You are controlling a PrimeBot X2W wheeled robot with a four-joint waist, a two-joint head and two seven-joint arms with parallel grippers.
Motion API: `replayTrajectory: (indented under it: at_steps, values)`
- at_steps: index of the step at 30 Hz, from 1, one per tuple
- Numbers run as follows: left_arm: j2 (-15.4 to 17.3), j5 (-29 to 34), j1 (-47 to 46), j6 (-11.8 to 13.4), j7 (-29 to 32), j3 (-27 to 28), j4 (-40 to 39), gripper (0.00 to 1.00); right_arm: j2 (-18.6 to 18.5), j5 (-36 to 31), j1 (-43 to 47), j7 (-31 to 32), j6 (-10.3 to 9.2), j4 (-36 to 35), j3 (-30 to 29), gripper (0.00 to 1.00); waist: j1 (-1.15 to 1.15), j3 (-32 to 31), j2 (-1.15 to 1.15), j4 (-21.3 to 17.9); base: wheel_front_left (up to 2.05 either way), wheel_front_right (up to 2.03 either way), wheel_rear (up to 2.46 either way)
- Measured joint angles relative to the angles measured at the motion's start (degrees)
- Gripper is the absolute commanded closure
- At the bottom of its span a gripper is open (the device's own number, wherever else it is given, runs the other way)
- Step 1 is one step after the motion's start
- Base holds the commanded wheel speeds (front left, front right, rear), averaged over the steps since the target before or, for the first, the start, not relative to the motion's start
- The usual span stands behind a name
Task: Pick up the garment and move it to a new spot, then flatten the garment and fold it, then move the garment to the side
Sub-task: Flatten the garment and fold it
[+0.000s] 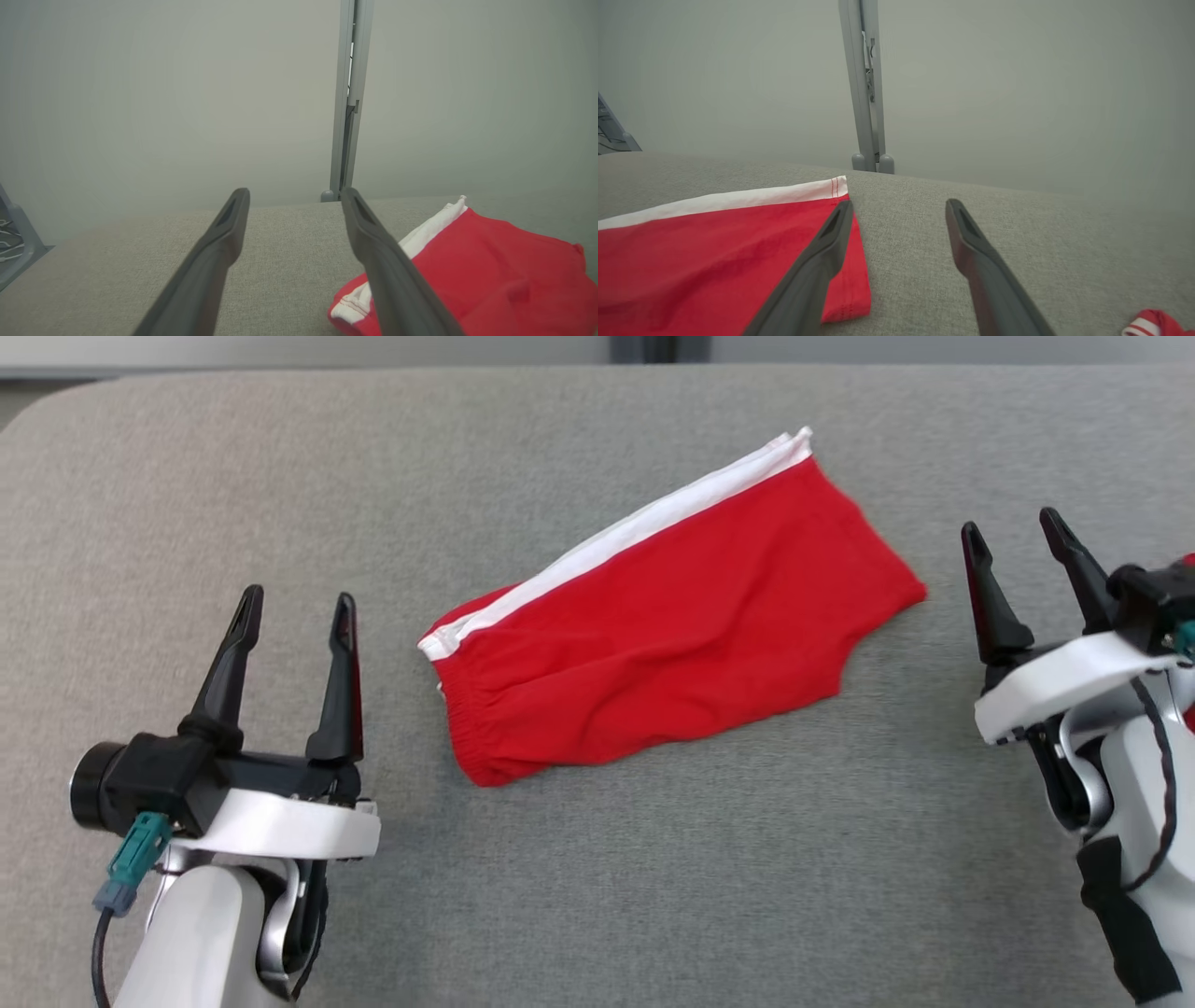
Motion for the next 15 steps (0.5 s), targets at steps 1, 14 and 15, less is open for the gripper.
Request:
replayTrajectory:
  at_steps: [1,14,15]
  values:
    - [-0.5,0.0,-0.5,-0.2,0.0,0.0,0.0,0.0,-0.1,0.0,-1.0,0.1,0.0,0.7,0.3,0.0,0.0,0.7,0.0,0.6,0.0,0.0,0.0]
    - [-5.0,2.2,-3.0,-2.9,0.0,2.2,-0.7,0.0,-0.2,1.1,-9.6,1.5,-0.02,15.8,5.1,0.0,0.0,8.0,0.0,7.7,0.0,0.0,0.0]
    - [-5.2,2.3,-3.0,-3.2,0.0,2.6,-0.7,0.0,-0.3,1.1,-10.2,1.5,-0.04,16.5,5.8,0.0,0.0,8.2,0.0,7.9,0.0,0.0,0.0]
